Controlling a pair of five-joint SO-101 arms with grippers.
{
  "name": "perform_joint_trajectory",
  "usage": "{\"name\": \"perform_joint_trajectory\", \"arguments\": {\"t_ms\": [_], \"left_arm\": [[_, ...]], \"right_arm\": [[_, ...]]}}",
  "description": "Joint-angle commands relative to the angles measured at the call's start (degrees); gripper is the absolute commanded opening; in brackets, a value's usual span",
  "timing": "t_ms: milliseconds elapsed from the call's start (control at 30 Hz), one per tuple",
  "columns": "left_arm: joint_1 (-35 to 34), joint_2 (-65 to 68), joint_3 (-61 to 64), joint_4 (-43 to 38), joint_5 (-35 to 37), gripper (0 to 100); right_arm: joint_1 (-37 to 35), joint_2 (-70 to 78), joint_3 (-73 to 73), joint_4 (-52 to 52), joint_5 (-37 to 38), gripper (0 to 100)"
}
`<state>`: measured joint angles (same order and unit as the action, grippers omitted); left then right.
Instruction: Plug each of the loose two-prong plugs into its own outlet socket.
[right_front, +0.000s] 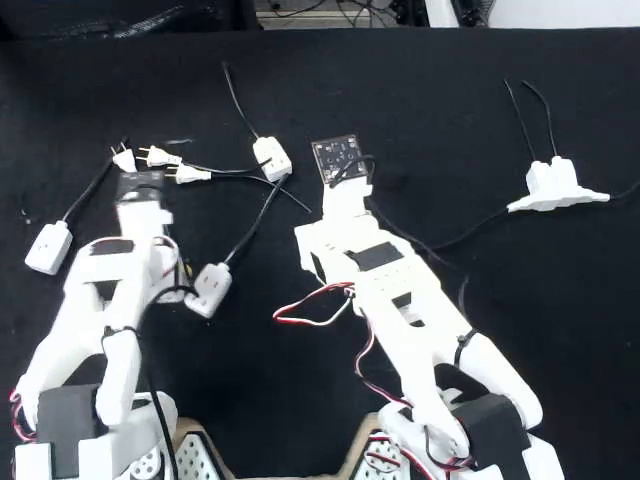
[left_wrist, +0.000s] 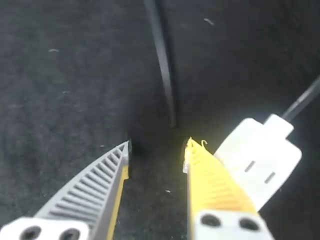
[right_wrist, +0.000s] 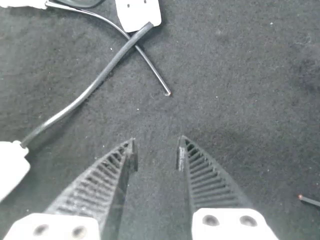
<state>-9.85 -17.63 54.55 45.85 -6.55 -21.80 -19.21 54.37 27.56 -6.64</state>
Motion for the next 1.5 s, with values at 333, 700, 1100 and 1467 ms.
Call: {"name": "perform_joint_trajectory", "arguments": {"t_ms": [333, 700, 1100, 1467], "left_arm": [[7.43, -0.18, -2.59, 7.91, -5.80, 19], [7.08, -13.98, -7.96, 16.62, -5.80, 19], [7.60, 0.88, -26.42, 17.14, -5.54, 19], [15.60, 25.67, -51.91, 31.74, -6.07, 26]], "right_arm": [[0.88, -2.51, -3.21, 0.53, -0.44, 12.4], [1.41, -2.59, -3.38, 0.53, -0.44, 12.4], [10.11, -2.59, -4.79, 0.79, -6.07, 12.6], [10.46, -2.59, -4.88, 0.53, -5.71, 12.6]]}}
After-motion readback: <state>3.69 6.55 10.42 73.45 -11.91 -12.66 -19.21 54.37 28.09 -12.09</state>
